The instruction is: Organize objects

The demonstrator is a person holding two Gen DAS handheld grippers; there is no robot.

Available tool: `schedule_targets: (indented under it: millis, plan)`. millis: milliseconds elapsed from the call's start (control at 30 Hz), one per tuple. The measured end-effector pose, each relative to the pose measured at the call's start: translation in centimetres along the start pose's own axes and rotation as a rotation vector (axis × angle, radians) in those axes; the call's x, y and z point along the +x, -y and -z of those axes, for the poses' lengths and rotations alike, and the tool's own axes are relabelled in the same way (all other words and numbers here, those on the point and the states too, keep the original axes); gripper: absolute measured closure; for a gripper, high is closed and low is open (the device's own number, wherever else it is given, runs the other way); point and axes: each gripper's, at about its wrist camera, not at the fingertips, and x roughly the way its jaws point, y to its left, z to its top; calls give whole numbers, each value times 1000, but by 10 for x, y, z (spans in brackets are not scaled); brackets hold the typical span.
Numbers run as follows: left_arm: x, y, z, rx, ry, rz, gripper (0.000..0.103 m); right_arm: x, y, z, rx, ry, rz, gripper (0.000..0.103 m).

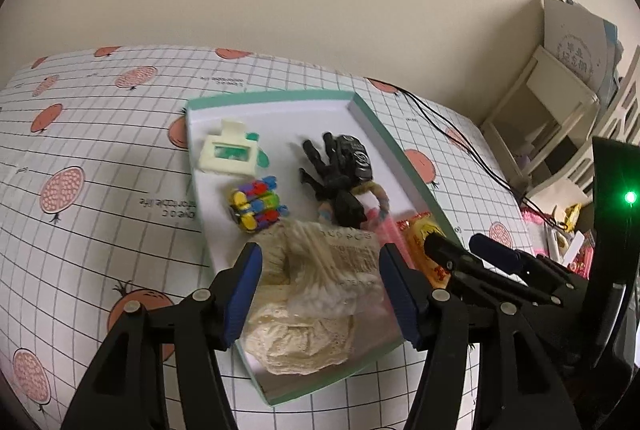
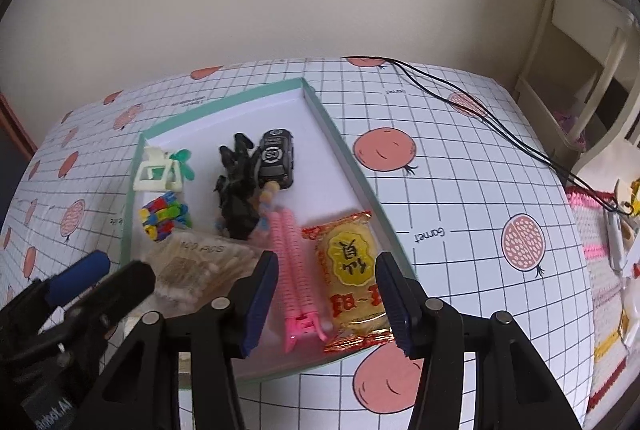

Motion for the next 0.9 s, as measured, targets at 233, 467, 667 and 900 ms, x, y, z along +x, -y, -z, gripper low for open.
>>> schedule_targets:
  millis: [233,467,667,900]
  plan:
    - [-1,-22,0,-48,13,-97,41,-1,-16,2,-30,-2,-27,44]
    - [-5,-59,3,-137,25,-199,30,-3,-33,3,-62,10,-34,38]
    - [-17,-86,4,-194,51,-267,28,-8,-40,4,-78,17,-42,35]
    - [-29,-106,4,-212,83,-325,11,-14,-48,6,-90,32,-66,20]
